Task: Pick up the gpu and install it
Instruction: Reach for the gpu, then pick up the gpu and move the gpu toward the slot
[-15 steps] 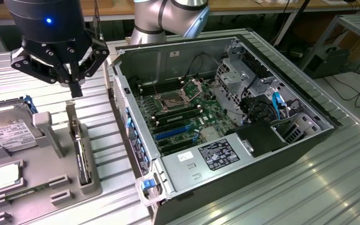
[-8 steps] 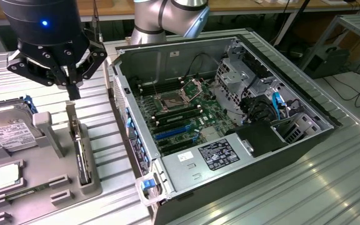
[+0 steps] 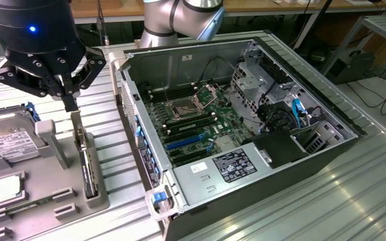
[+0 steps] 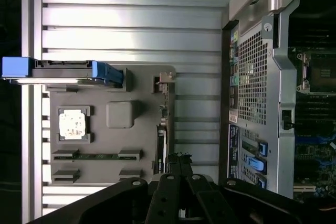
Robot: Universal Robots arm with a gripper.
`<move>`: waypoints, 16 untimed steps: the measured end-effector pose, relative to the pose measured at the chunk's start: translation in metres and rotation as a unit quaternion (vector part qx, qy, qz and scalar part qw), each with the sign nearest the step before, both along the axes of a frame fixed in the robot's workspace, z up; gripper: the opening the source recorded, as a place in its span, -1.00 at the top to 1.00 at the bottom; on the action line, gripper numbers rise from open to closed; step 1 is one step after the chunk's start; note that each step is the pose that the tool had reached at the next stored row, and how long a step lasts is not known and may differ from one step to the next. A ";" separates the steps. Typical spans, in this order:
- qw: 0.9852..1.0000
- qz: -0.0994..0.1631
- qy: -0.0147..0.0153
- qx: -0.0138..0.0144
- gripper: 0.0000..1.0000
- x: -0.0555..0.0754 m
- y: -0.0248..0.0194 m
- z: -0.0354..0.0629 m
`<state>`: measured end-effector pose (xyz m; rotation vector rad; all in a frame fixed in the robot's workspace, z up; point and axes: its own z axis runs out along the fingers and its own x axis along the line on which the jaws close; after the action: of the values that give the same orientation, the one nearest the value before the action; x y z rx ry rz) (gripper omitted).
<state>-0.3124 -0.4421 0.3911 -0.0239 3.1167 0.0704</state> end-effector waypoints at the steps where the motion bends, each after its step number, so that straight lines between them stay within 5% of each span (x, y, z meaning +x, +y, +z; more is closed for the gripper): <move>1: 1.000 0.000 0.000 0.000 0.79 -0.002 -0.0010 -0.0001; 16: 1.000 0.000 0.000 0.000 0.79 -0.006 -0.0034 -0.0002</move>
<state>-0.3186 -0.4455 0.3909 -0.0239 3.1166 0.0705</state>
